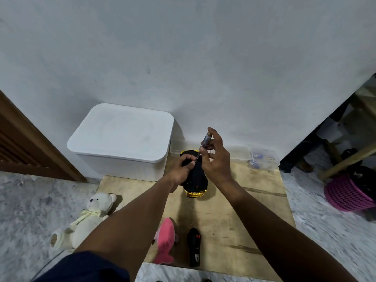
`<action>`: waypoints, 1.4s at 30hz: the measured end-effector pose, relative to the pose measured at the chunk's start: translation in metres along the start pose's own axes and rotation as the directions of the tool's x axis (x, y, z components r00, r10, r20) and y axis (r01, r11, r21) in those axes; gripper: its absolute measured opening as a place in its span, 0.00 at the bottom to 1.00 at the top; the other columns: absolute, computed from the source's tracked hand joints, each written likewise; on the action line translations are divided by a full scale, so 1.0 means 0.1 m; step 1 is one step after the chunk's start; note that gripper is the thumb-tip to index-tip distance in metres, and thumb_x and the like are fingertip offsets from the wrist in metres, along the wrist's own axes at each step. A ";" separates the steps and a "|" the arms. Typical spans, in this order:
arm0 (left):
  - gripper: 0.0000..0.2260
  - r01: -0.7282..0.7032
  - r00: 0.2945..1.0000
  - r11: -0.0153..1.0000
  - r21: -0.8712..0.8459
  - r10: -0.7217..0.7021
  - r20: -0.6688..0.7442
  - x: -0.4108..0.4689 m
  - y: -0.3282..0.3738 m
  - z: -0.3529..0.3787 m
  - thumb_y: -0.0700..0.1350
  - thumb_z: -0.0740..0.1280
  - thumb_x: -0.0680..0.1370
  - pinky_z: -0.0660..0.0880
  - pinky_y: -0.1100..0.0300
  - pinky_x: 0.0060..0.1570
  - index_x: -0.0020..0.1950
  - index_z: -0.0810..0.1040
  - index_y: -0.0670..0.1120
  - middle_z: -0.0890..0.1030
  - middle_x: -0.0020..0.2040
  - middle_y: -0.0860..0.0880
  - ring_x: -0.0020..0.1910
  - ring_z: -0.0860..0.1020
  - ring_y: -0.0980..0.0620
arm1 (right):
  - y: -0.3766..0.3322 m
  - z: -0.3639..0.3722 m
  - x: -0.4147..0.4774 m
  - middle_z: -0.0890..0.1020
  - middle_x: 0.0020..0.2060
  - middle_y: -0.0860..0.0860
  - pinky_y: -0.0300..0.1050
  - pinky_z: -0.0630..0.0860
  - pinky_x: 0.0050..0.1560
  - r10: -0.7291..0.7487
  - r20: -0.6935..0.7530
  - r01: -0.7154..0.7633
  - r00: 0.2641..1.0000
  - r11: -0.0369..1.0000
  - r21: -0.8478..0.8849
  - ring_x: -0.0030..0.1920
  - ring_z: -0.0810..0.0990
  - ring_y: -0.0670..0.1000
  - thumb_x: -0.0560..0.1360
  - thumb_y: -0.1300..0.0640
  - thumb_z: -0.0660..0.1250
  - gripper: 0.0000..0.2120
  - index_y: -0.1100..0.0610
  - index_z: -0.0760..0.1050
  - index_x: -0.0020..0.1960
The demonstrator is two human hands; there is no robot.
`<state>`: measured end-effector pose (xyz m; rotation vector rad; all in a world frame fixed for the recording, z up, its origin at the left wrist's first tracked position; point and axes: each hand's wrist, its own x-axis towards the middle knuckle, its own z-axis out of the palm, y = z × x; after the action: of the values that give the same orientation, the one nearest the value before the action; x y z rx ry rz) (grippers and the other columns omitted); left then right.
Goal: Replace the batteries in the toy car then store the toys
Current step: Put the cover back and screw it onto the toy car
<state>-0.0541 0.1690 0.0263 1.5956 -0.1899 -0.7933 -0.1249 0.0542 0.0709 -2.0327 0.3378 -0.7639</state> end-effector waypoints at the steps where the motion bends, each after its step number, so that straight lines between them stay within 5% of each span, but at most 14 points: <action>1: 0.05 0.005 1.000 1.000 0.000 -0.005 0.009 -0.01 -0.01 0.00 0.45 0.64 0.82 0.76 0.61 0.35 0.55 0.78 0.51 0.81 0.51 0.49 0.46 0.79 0.51 | 0.00 0.00 0.01 0.80 0.50 0.46 0.49 0.83 0.46 0.004 -0.003 -0.004 1.000 1.000 0.003 0.46 0.81 0.47 0.77 0.65 0.67 0.33 0.35 0.62 0.70; 9: 0.04 0.010 1.000 1.000 0.000 -0.010 0.017 -0.02 -0.03 0.00 0.44 0.63 0.82 0.77 0.61 0.36 0.54 0.77 0.51 0.81 0.52 0.47 0.46 0.79 0.51 | -0.01 -0.01 0.01 0.80 0.58 0.44 0.36 0.80 0.50 -0.027 0.054 0.023 0.998 0.997 0.075 0.53 0.81 0.45 0.78 0.66 0.66 0.28 0.39 0.67 0.69; 13: 0.04 0.029 1.000 1.000 0.010 -0.029 0.002 -0.02 -0.05 -0.06 0.46 0.64 0.82 0.77 0.60 0.33 0.50 0.78 0.54 0.81 0.55 0.45 0.47 0.80 0.49 | -0.01 -0.03 0.09 0.82 0.51 0.46 0.34 0.79 0.48 -0.006 0.021 0.004 1.000 0.996 0.091 0.51 0.81 0.42 0.76 0.68 0.67 0.26 0.44 0.70 0.67; 18: 0.05 -0.006 0.998 0.999 0.049 0.004 0.056 -0.02 0.03 -0.02 0.47 0.64 0.82 0.81 0.52 0.47 0.56 0.78 0.53 0.82 0.55 0.45 0.54 0.81 0.46 | 0.02 -0.02 0.10 0.80 0.53 0.46 0.43 0.82 0.50 -0.078 0.095 0.072 0.992 0.995 0.066 0.51 0.80 0.41 0.73 0.70 0.70 0.23 0.56 0.75 0.65; 22: 0.06 -0.024 0.998 0.999 0.024 0.023 0.055 -0.01 0.14 0.01 0.46 0.63 0.82 0.80 0.55 0.45 0.57 0.78 0.50 0.82 0.55 0.45 0.53 0.81 0.47 | -0.04 -0.04 0.15 0.79 0.52 0.44 0.32 0.77 0.43 -0.033 0.068 0.028 0.997 0.997 0.068 0.51 0.79 0.40 0.74 0.70 0.68 0.24 0.50 0.73 0.64; 29: 0.03 -0.016 1.000 0.998 0.063 0.015 0.010 0.00 0.06 0.02 0.45 0.66 0.81 0.78 0.54 0.41 0.49 0.78 0.53 0.81 0.53 0.47 0.48 0.79 0.48 | -0.12 -0.15 0.25 0.78 0.49 0.42 0.59 0.83 0.39 0.025 -0.072 -0.013 0.997 0.986 0.167 0.47 0.81 0.58 0.76 0.66 0.67 0.27 0.39 0.70 0.64; 33: 0.04 -0.008 1.000 0.998 0.067 0.007 0.014 -0.01 0.06 -0.01 0.46 0.66 0.81 0.79 0.56 0.37 0.48 0.78 0.54 0.81 0.52 0.47 0.48 0.80 0.48 | -0.09 -0.14 0.23 0.79 0.51 0.51 0.61 0.82 0.37 0.019 -0.053 -0.013 0.998 0.993 0.121 0.49 0.81 0.57 0.75 0.66 0.66 0.27 0.39 0.70 0.65; 42: 0.03 -0.021 1.000 0.998 0.066 0.020 0.021 -0.02 0.09 -0.03 0.46 0.66 0.81 0.78 0.52 0.43 0.49 0.78 0.54 0.81 0.56 0.43 0.49 0.80 0.46 | -0.14 -0.11 0.19 0.78 0.50 0.48 0.59 0.83 0.38 0.023 -0.067 -0.013 0.997 0.991 0.137 0.49 0.81 0.58 0.76 0.67 0.67 0.27 0.38 0.70 0.65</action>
<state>-0.0513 0.1708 0.0359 1.6460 -0.2489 -0.7943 -0.1182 0.0446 0.0943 -1.8764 0.3336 -0.8250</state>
